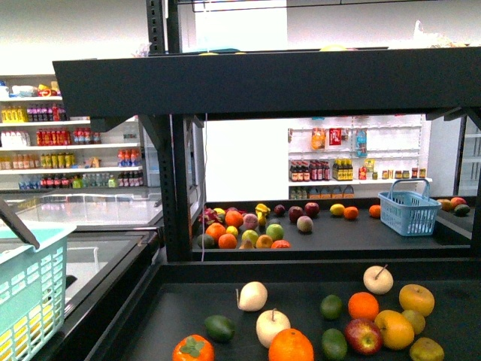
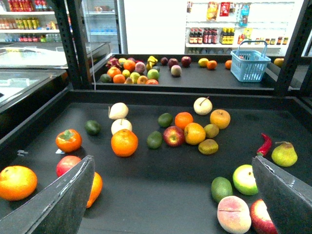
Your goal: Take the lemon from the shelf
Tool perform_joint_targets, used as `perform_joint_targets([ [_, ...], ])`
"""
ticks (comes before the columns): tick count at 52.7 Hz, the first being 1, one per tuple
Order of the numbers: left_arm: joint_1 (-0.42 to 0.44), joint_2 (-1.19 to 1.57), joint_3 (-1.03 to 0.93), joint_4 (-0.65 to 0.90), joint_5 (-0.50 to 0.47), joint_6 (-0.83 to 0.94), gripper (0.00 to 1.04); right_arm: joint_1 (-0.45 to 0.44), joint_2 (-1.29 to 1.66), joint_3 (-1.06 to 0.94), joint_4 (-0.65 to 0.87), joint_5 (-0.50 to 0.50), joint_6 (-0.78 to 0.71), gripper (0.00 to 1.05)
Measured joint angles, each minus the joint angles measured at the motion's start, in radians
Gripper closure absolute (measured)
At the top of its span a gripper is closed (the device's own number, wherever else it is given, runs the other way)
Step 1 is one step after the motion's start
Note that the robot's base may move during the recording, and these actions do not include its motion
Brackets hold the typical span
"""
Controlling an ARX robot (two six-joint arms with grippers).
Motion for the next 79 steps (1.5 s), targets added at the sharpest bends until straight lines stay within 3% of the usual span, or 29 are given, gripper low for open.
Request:
perform_joint_targets([
  [12,-0.077,-0.439,-0.158,-0.218,0.0,0.35,0.09,0.0,0.0,0.0,0.0,0.0,0.0,0.08],
  [15,-0.098,-0.557,-0.187,-0.322,0.08,0.441,0.19,0.0,0.0,0.0,0.0,0.0,0.0,0.08],
  [21,-0.232,-0.852,-0.339,-0.509,0.016,0.545,0.42,0.0,0.0,0.0,0.0,0.0,0.0,0.08],
  [38,-0.244,-1.066,-0.568,-0.454,-0.002,0.579,1.03,0.0,0.0,0.0,0.0,0.001,0.0,0.08],
  [79,-0.244,-1.203,-0.757,-0.399,-0.003,0.584,1.02,0.0,0.0,0.0,0.0,0.0,0.0,0.08],
])
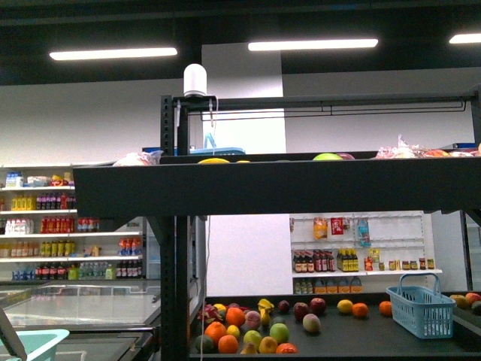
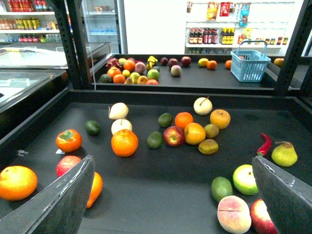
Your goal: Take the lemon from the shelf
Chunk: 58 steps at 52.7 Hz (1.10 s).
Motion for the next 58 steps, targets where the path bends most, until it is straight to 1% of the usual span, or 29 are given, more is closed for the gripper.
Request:
perform_joint_targets([
  [7,0.0,-0.039,-0.042,0.006,0.0,0.0,1.02,0.0,0.0,0.0,0.0,0.0,0.0,0.08],
  [22,0.0,-0.044,-0.044,0.006,0.0,0.0,1.02,0.0,0.0,0.0,0.0,0.0,0.0,0.08],
  [49,0.0,-0.044,-0.044,0.006,0.0,0.0,0.07,0.0,0.0,0.0,0.0,0.0,0.0,0.08],
  [53,0.0,-0.044,-0.044,0.006,0.0,0.002,0.08,0.0,0.0,0.0,0.0,0.0,0.0,0.08],
  [58,0.0,-0.044,-0.044,0.006,0.0,0.002,0.08,0.0,0.0,0.0,0.0,0.0,0.0,0.08],
])
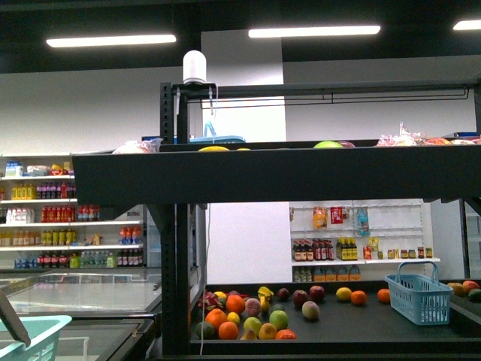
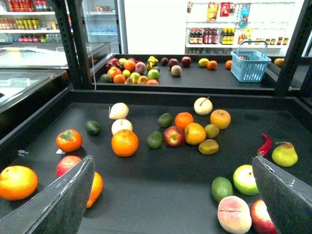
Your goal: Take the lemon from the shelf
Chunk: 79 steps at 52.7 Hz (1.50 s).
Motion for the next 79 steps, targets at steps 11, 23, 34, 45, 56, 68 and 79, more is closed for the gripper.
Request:
perform_joint_targets([
  [11,0.0,0.0,0.0,0.0,0.0,0.0,0.08,0.0,0.0,0.0,0.0,0.0,0.0,0.08],
  [23,0.0,0.0,0.0,0.0,0.0,0.0,0.08,0.0,0.0,0.0,0.0,0.0,0.0,0.08],
  [34,0.0,0.0,0.0,0.0,0.0,0.0,0.08,0.0,0.0,0.0,0.0,0.0,0.0,0.08],
  [45,0.0,0.0,0.0,0.0,0.0,0.0,0.08,0.0,0.0,0.0,0.0,0.0,0.0,0.08],
  [56,0.0,0.0,0.0,0.0,0.0,0.0,0.08,0.0,0.0,0.0,0.0,0.0,0.0,0.08],
  [68,0.0,0.0,0.0,0.0,0.0,0.0,0.08,0.0,0.0,0.0,0.0,0.0,0.0,0.08],
  [79,0.0,0.0,0.0,0.0,0.0,0.0,0.08,0.0,0.0,0.0,0.0,0.0,0.0,0.08],
])
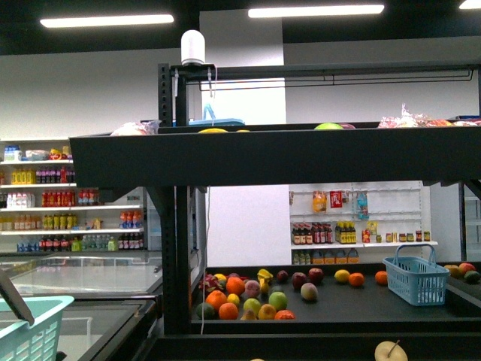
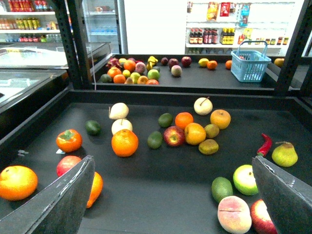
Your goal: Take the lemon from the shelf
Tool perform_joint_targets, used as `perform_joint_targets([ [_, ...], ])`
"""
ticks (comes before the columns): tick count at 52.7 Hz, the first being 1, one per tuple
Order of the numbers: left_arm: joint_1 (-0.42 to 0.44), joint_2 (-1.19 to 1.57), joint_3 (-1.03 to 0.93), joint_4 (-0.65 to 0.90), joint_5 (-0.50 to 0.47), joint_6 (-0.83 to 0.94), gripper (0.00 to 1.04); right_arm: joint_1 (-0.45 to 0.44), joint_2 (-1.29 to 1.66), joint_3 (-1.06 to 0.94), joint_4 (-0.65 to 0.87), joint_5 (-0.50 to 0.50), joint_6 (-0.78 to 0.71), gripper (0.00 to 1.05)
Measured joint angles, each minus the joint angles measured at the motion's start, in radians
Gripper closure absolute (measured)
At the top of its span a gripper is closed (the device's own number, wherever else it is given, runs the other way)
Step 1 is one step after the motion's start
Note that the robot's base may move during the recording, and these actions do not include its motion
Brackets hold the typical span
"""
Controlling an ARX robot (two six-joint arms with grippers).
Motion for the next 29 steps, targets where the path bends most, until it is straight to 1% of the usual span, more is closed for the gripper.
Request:
perform_joint_targets([
  [29,0.0,0.0,0.0,0.0,0.0,0.0,0.08,0.0,0.0,0.0,0.0,0.0,0.0,0.08],
])
